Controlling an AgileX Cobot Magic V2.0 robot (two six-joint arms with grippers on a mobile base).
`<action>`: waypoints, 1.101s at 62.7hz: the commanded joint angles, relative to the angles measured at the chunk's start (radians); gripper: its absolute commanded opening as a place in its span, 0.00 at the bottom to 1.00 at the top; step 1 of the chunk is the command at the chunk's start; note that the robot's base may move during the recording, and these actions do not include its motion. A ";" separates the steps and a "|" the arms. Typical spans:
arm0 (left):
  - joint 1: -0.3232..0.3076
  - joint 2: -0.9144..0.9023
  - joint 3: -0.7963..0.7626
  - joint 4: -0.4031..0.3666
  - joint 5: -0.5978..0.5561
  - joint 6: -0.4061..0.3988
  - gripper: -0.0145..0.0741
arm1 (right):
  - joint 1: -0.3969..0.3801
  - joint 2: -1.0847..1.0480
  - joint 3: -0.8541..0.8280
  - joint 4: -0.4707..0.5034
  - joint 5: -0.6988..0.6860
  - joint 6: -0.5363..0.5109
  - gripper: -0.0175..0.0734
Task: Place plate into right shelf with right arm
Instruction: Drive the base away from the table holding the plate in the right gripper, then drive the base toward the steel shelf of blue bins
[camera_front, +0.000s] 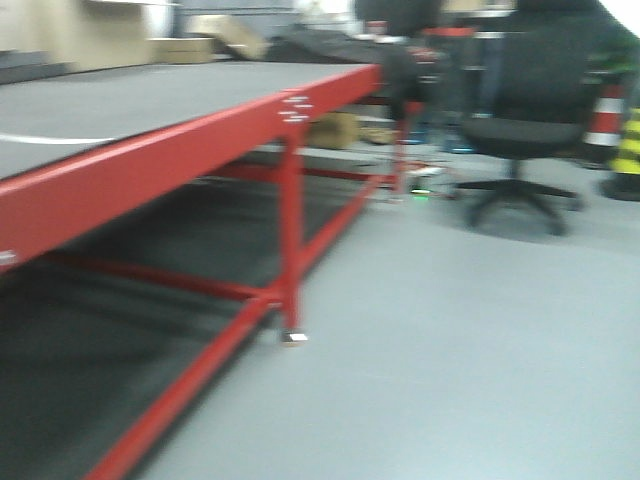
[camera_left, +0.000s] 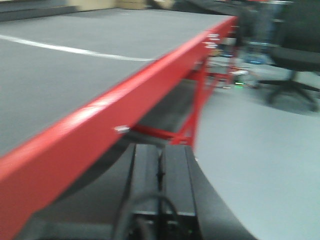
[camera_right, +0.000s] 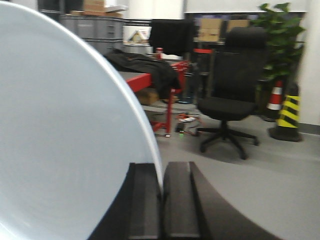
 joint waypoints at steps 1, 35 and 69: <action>-0.002 -0.010 0.010 -0.008 -0.090 -0.007 0.02 | -0.007 0.006 -0.028 -0.005 -0.101 -0.004 0.25; -0.002 -0.010 0.010 -0.008 -0.090 -0.007 0.02 | -0.007 0.006 -0.028 -0.005 -0.101 -0.004 0.25; -0.002 -0.010 0.010 -0.008 -0.090 -0.007 0.02 | -0.007 0.006 -0.028 -0.005 -0.101 -0.004 0.25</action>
